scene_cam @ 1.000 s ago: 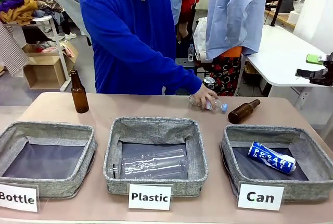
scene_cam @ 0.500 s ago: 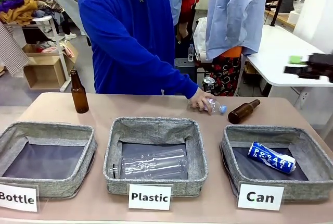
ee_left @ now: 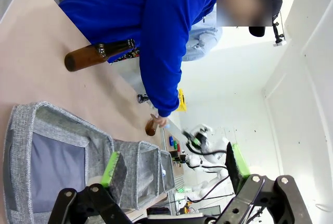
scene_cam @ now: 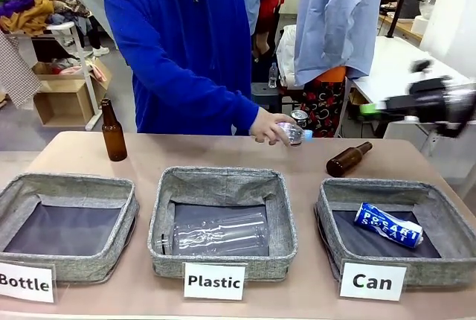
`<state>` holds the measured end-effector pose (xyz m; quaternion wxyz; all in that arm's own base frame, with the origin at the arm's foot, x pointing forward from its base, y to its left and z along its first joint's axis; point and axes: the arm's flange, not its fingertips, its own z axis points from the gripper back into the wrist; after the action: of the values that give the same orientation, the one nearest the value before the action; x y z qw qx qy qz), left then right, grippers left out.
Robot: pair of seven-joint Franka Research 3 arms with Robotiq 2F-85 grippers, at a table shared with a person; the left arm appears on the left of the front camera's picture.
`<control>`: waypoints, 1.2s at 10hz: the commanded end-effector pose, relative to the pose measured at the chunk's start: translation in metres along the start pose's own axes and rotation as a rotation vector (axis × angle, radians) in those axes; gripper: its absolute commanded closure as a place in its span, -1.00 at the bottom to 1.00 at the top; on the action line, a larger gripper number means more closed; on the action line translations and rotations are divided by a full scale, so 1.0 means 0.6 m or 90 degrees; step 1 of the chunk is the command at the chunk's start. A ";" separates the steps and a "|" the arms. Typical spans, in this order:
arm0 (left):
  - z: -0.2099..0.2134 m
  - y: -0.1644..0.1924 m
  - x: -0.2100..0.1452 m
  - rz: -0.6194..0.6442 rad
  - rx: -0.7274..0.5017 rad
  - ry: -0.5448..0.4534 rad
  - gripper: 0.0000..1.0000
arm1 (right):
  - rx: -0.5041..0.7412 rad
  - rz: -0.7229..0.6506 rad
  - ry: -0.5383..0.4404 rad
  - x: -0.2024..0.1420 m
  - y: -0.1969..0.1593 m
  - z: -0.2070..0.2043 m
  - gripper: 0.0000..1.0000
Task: Sort the can waste into the basket.
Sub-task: Pick up the can waste from the table and place it in the right Fabric basket.
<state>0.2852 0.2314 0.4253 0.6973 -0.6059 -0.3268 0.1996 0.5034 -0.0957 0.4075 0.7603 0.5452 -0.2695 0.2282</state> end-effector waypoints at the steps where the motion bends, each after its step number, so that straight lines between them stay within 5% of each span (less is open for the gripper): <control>1: 0.000 -0.003 -0.002 -0.007 -0.005 0.004 -1.00 | 0.036 -0.057 0.002 -0.077 0.097 0.178 -1.00; 3: 0.000 -0.003 -0.002 -0.007 -0.005 0.004 -1.00 | 0.030 -0.072 -0.016 -0.149 0.102 0.247 -1.00; 6: 0.000 -0.003 -0.002 -0.007 -0.005 0.004 -1.00 | 0.030 -0.047 -0.058 -0.168 0.091 0.251 -1.00; 8: 0.000 -0.003 -0.002 -0.007 -0.005 0.004 -1.00 | -0.031 0.014 -0.065 -0.139 0.094 0.211 -1.00; 12: 0.000 -0.003 -0.002 -0.007 -0.005 0.004 -1.00 | -0.162 0.152 -0.001 0.002 0.029 0.018 -1.00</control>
<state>0.2862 0.2314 0.4252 0.6983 -0.6056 -0.3255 0.1992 0.4676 -0.1187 0.4361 0.7815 0.4511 -0.3410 0.2637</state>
